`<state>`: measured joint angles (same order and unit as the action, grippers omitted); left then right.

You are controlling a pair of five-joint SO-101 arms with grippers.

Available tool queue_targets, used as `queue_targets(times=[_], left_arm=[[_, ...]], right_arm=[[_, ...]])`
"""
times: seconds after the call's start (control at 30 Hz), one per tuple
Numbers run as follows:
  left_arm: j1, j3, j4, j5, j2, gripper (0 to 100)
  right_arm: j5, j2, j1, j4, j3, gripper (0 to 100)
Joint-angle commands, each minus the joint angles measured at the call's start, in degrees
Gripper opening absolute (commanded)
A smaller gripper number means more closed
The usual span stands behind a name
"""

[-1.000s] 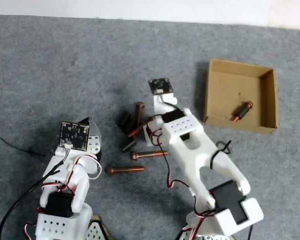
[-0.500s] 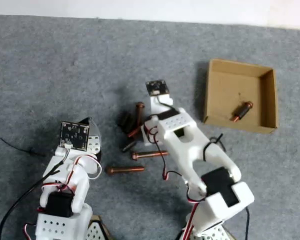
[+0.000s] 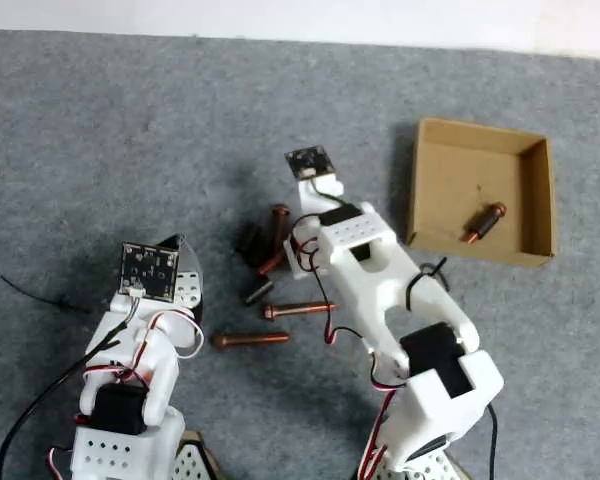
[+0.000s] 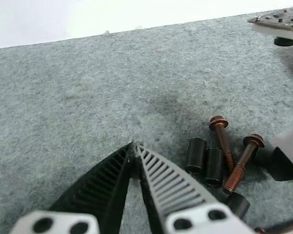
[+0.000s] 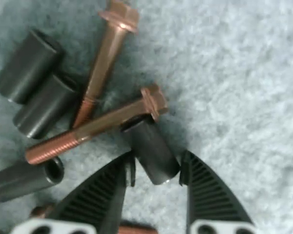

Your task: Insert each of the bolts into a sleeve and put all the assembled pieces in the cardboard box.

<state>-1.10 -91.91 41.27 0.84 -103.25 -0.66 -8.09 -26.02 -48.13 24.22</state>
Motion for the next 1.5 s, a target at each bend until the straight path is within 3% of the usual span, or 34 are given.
queue_targets(times=[0.0,0.33,0.57,0.73,0.97,1.1,1.47], left_arm=[[-0.7,1.9,-1.2,-0.1,-0.6,1],[-0.7,1.9,-1.2,-0.1,-0.6,1],[-0.7,1.9,-1.2,-0.1,-0.6,1],[-0.7,1.9,-1.2,-0.1,-0.6,1],[-0.7,1.9,-1.2,-0.1,-0.6,1],[-0.7,1.9,-1.2,-0.1,-0.6,1],[-0.7,1.8,-1.2,-0.3,-0.6,1]], right_arm=[[-2.5,0.2,1.2,0.8,-3.0,14.1],[-9.1,-4.9,1.1,5.1,-2.9,14.1],[-9.7,-7.0,1.1,5.1,-3.1,13.7],[-9.7,-7.0,1.3,5.1,-2.9,0.0],[-9.6,-6.6,1.4,5.0,-2.8,0.4],[-9.4,-0.9,1.5,5.0,-2.2,0.4],[-9.4,29.0,4.3,13.0,20.7,0.4]])
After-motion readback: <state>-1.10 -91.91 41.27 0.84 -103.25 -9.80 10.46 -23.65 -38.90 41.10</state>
